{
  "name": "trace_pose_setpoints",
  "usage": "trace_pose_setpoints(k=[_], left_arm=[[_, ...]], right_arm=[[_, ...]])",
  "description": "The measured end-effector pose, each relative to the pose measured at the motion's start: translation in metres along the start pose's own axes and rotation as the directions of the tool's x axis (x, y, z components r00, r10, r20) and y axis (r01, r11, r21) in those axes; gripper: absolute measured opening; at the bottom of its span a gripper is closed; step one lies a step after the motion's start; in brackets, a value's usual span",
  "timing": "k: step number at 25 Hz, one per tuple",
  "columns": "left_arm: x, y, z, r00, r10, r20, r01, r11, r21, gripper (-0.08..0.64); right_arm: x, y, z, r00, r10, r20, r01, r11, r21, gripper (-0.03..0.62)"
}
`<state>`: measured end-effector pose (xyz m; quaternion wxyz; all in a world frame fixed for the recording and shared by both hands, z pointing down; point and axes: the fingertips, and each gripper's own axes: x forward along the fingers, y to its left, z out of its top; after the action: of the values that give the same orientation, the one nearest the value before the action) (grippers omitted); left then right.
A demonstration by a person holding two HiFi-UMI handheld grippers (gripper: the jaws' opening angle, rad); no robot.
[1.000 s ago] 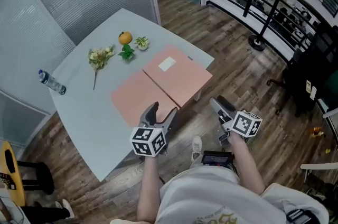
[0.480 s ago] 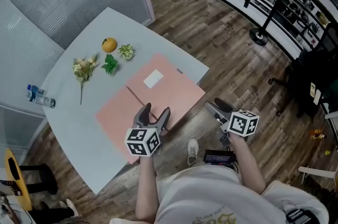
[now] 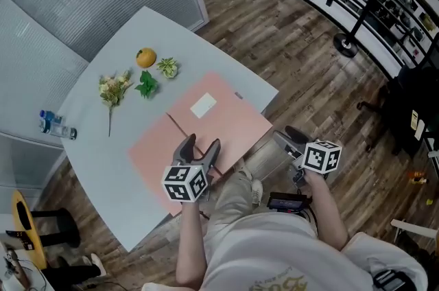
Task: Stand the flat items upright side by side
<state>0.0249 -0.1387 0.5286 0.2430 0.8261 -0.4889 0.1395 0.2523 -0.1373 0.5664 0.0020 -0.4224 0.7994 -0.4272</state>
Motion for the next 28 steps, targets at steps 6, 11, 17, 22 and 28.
trace_pose_setpoints(k=[6,11,17,22,28], left_arm=[[0.017,0.005,0.008,1.000,-0.020,-0.009,0.020,1.000,0.012,0.314],[0.034,0.009,0.006,0.999,-0.041,-0.027,0.040,0.999,-0.018,0.314],[0.047,0.016,-0.003,0.996,-0.035,-0.077,0.035,0.999,-0.004,0.314],[0.062,0.021,-0.010,0.992,-0.026,-0.120,0.030,0.999,0.027,0.314],[0.077,0.025,-0.023,0.982,-0.022,-0.189,0.038,0.996,0.084,0.314]], right_arm=[[0.013,-0.008,-0.002,1.000,0.006,-0.013,-0.005,0.999,0.054,0.284],[0.019,-0.018,-0.001,1.000,-0.010,-0.028,0.011,0.998,0.065,0.284],[0.026,-0.031,-0.011,0.997,-0.029,-0.075,0.036,0.996,0.085,0.287],[0.037,-0.042,-0.012,0.995,-0.026,-0.099,0.036,0.994,0.101,0.296],[0.050,-0.050,-0.020,0.995,0.001,-0.102,0.016,0.987,0.162,0.307]])
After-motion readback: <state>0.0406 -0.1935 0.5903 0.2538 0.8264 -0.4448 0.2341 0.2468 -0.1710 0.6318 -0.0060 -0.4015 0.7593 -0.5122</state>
